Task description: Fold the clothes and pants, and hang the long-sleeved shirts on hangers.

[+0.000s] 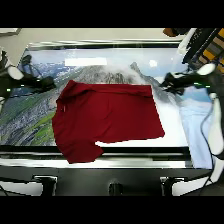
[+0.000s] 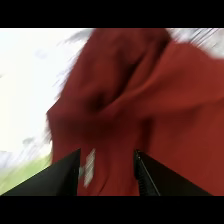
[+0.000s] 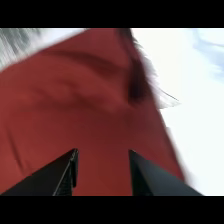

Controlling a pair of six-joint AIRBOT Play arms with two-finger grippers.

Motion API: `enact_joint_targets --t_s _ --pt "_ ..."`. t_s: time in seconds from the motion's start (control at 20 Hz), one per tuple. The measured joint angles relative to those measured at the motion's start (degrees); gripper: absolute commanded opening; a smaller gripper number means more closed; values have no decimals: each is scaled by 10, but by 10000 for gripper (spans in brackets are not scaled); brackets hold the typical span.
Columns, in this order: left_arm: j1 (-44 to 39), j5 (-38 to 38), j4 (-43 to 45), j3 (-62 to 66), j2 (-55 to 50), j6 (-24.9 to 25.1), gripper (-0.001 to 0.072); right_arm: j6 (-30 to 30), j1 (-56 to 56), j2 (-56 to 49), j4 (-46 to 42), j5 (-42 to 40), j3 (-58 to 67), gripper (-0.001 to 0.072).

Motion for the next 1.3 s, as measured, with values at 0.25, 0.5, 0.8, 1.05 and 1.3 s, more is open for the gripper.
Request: enact_joint_targets --t_s 0.25,0.5,0.8,1.05,1.3 --pt "59 -84 4 -96 97 -11 388 -92 -95 112 -19 77 -184 396" --pt "77 -90 5 -219 163 -16 388 -144 -122 166 -18 66 -378 431" --pt "81 -94 5 -273 177 -17 388 -168 -127 177 35 28 -465 430" --pt "81 -96 5 -280 180 -17 389 -168 -127 177 45 11 -507 425" --pt "87 -114 5 -303 190 -14 389 -179 -127 177 62 -14 -539 31"
